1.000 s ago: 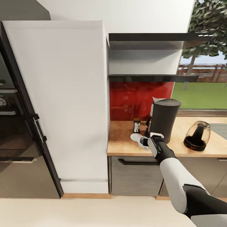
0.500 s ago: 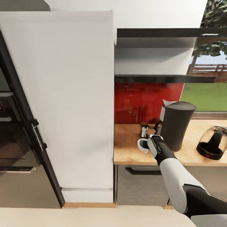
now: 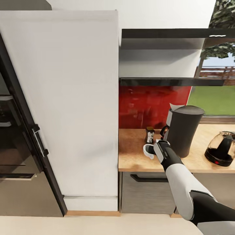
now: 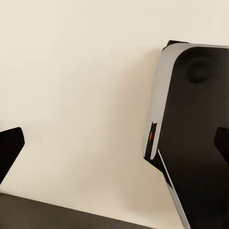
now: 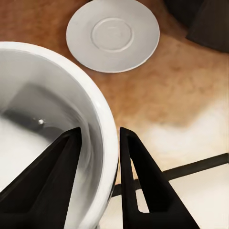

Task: Set up a coffee station on the kitchen countertop: keep the coffee maker on the countertop, move the bottle of coffee from the kitchen shelf to the counter next to the coffee maker, place a paper coffee filter on top of the coffee maker, put the saucer next to the coffee maker with the coffee cup on the saucer, and place the electric kettle next to the coffee maker.

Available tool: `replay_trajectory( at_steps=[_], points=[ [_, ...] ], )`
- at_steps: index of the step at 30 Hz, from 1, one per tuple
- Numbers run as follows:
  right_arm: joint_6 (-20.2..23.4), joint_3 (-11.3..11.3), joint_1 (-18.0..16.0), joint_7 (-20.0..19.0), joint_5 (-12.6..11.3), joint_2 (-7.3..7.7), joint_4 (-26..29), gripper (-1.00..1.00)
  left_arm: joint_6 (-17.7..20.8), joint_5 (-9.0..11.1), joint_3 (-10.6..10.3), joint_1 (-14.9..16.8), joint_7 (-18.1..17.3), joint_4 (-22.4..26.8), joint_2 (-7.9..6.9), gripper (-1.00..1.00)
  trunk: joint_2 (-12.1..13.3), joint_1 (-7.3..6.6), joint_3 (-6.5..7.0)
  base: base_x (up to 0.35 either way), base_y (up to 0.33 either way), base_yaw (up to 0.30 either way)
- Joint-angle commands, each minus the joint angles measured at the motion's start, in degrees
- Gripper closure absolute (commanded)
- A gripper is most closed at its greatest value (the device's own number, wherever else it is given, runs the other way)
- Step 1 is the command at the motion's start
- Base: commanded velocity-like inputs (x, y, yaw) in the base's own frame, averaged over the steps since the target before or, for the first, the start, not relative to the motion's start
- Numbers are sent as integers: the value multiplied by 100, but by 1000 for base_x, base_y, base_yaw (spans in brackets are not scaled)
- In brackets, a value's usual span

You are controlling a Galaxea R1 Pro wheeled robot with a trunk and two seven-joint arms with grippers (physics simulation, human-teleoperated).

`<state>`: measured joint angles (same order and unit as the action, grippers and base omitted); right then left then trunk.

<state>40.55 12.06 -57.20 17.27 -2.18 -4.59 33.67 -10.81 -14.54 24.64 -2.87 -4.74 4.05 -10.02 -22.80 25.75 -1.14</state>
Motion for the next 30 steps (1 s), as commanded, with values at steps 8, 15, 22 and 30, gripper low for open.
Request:
replay_trajectory(
  at_steps=[8, 15, 22, 30],
  points=[
    [14, 33, -2, 20, -28, -15, 0, 100, -9, -49, 50, -3, -27, 8, 0, -100, -12, 4, -12, 0, 0, -206],
    [14, 34, -2, 13, -28, -23, -9, 100, -10, -57, 50, -3, -27, 8, 0, -100, -12, 4, -12, 92, 43, -153],
    [14, 34, -3, 13, -36, -66, -419, 100, -10, -57, 49, -117, -27, 8, 0, -100, -12, 4, -12, 91, 54, -1],
    [6, 34, -4, 5, -46, -68, -476, 100, 75, -74, 41, -193, -27, 0, 4, -100, -12, 4, -12, 108, 1, 0]
  ],
)
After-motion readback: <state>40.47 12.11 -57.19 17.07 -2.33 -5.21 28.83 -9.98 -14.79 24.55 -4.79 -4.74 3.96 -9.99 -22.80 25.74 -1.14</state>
